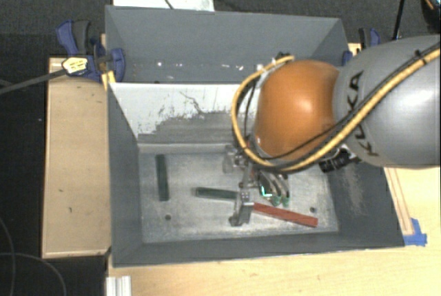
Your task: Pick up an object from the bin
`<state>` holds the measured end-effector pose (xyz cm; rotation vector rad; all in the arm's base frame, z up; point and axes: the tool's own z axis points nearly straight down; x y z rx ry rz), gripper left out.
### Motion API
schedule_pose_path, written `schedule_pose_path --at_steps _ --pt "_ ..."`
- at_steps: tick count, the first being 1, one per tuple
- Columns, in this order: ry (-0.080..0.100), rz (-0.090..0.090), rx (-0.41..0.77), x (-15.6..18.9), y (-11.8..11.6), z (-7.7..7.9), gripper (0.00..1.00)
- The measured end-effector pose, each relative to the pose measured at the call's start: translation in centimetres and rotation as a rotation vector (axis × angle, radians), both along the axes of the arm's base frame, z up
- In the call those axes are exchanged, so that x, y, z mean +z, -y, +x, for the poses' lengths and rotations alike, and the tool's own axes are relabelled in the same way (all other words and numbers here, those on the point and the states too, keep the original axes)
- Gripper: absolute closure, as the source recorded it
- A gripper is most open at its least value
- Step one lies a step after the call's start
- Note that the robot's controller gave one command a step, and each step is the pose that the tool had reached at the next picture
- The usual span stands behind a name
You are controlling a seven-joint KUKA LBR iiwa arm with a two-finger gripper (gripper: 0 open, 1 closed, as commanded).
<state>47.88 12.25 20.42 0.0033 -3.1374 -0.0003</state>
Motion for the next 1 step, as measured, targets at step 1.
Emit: schedule_pose_path --at_steps 1 --pt "0.000 -0.001 0.088 -12.40 1.46 2.99 0.00"
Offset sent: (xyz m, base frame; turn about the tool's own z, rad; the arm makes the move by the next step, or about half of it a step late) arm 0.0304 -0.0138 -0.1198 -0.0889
